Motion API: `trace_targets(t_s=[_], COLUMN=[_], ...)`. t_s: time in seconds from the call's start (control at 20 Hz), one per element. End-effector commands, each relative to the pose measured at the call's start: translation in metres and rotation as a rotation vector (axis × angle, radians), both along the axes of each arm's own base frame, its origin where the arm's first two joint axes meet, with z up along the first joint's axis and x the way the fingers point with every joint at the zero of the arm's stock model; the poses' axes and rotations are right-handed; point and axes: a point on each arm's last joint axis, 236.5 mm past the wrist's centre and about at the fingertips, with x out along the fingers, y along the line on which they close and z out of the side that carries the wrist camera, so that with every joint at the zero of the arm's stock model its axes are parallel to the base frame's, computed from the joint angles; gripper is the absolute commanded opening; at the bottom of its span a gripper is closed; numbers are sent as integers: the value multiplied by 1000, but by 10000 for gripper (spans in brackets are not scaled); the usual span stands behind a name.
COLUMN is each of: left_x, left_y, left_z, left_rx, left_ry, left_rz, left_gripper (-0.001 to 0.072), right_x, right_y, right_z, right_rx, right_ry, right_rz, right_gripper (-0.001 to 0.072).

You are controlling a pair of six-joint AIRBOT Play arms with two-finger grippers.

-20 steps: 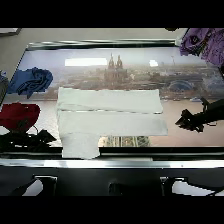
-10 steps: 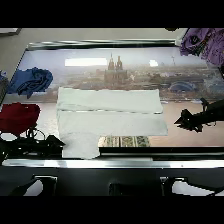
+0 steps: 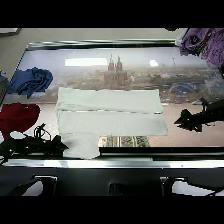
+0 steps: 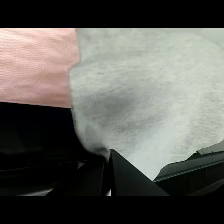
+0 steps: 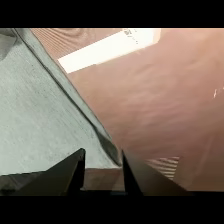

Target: Fold the clothes and pants, and hang the long-sleeved shirts on hangers.

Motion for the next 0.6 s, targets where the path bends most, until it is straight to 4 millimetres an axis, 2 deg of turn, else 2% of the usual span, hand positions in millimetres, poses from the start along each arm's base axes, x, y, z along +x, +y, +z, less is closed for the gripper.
trace_targets(t_s=[0.0,0.2,0.3,0.35,0.45,0.55], left_x=[3,3,3,3,3,3], left_y=[-3,-3,-3,-3,-3,-3], left_z=[0,0,0,0,0,0], left_rx=[-12,-12,-12,-12,-12,-12], left_ry=[-8,-8,-8,-8,-8,-8], left_rz=[3,3,4,4,3,3], left_gripper=[23,23,23,23,23,23], right_x=[-8,-6,-12,-16,-23,-30], right_y=[10,32,47,52,53,41], right_z=[-7,-20,-27,-30,-36,-40], right_rx=[47,38,29,24,-23,-84], right_ry=[37,58,98,116,156,197], right_rz=[49,141,210,241,279,287], right_gripper=[353,358,413,413,413,420])
